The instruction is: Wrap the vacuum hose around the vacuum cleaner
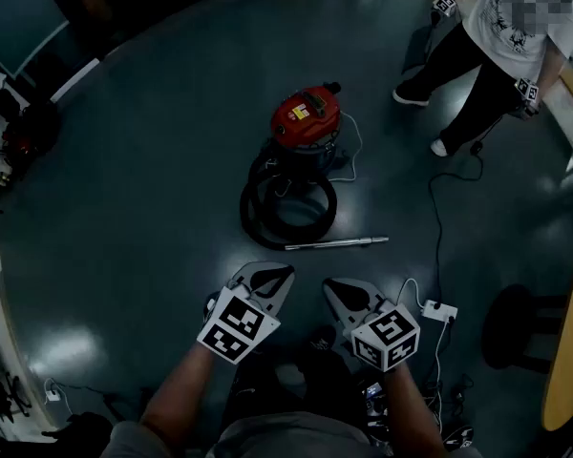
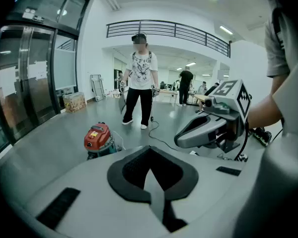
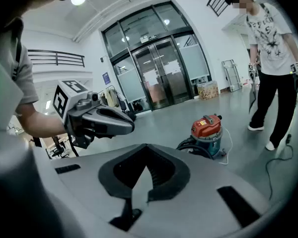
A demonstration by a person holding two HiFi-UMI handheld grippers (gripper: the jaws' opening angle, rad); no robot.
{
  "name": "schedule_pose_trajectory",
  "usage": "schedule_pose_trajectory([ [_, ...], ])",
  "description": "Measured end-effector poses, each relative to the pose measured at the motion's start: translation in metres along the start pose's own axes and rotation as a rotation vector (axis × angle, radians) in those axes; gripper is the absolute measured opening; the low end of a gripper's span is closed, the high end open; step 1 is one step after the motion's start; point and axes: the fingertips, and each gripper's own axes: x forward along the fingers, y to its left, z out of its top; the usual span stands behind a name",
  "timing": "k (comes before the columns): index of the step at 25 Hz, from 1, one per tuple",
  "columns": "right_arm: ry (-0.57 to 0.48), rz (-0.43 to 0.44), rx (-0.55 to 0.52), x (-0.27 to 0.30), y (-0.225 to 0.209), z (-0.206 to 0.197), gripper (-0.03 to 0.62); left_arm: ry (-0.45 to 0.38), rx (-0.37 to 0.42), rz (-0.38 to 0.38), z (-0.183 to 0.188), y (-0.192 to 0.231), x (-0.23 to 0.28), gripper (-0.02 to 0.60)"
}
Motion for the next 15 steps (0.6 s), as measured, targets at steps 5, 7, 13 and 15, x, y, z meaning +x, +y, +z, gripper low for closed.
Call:
schedule_pose_trajectory([
  [5,-0.091,-0.021,0.001,0.004,0.071,0.049,0.006,-0.056,0.005,0.064,0.008,0.012,-0.076,0.006],
  [7,-0.129,-0.031,-0.014,0.003,0.099,0.07,0.006,-0.095,-0.002,0.058,0.013,0.012,-0.106,0.006],
  [13,-0.241,-0.073,-0.063,-0.001,0.17,0.123,0.006,-0.226,0.013,0.047,0.042,0.012,-0.187,0.006],
  [15,-0.288,-0.1,-0.058,-0.002,0.187,0.138,0.006,-0.252,0.017,0.056,0.047,0.016,-0.206,0.006],
])
